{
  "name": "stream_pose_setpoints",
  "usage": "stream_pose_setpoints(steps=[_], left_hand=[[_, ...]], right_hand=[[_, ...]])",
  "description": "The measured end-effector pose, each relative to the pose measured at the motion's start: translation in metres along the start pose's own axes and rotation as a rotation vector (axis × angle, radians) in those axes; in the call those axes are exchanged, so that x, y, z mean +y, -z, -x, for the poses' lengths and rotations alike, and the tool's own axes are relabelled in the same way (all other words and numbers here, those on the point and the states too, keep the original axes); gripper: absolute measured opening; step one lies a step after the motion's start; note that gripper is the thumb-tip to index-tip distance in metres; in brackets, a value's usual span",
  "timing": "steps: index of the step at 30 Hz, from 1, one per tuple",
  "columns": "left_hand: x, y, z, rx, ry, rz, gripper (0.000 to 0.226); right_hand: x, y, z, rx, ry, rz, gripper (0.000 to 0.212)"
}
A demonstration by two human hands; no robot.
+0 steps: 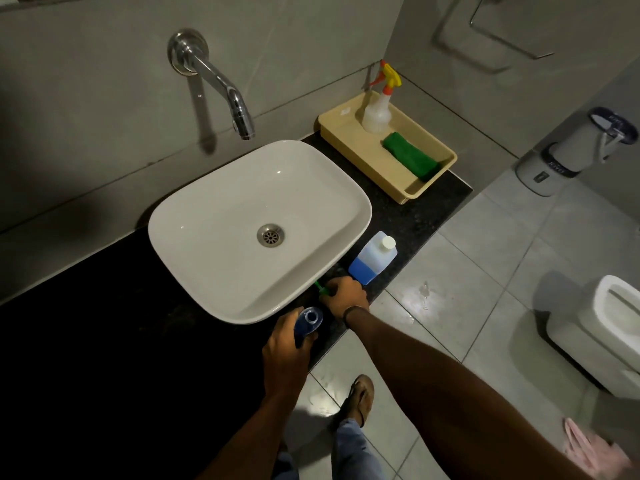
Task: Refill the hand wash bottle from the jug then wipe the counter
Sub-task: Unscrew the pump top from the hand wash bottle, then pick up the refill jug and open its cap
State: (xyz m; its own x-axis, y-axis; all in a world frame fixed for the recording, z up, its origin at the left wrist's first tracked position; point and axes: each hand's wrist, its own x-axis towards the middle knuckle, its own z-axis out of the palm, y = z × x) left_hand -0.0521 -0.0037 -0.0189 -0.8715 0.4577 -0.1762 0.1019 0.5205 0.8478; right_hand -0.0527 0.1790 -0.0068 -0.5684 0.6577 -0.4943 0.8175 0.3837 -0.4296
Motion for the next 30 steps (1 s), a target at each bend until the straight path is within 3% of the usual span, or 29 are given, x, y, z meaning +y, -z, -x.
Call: stream_pose_setpoints(steps=[6, 11, 16, 21, 24, 30], left_hand=[[0.001, -0.001, 0.0, -0.026, 0.039, -0.027, 0.052], [0.004, 0.001, 0.005, -0.001, 0.056, -0.02, 0.066], [0.003, 0.006, 0.037, 0.075, 0.229, -0.037, 0.083], [0.0, -0.008, 0.086, -0.128, 0.298, 0.037, 0.058], [0.038, -0.033, 0.088, -0.21, 0.221, 0.057, 0.056], [0.131, -0.082, 0.022, -0.048, -0.071, 0.063, 0.065]], right_hand=[[-0.003, -0.002, -0.003, 0.012, 0.014, 0.026, 0.038], [-0.002, 0.002, 0.004, 0.005, 0.027, 0.013, 0.049], [0.008, 0.015, 0.017, 0.023, 0.051, 0.008, 0.053], [0.037, 0.042, 0.038, 0.035, 0.076, 0.025, 0.044], [0.057, 0.069, 0.045, 0.061, 0.061, 0.028, 0.037], [0.076, 0.139, 0.04, 0.235, 0.07, 0.045, 0.028]])
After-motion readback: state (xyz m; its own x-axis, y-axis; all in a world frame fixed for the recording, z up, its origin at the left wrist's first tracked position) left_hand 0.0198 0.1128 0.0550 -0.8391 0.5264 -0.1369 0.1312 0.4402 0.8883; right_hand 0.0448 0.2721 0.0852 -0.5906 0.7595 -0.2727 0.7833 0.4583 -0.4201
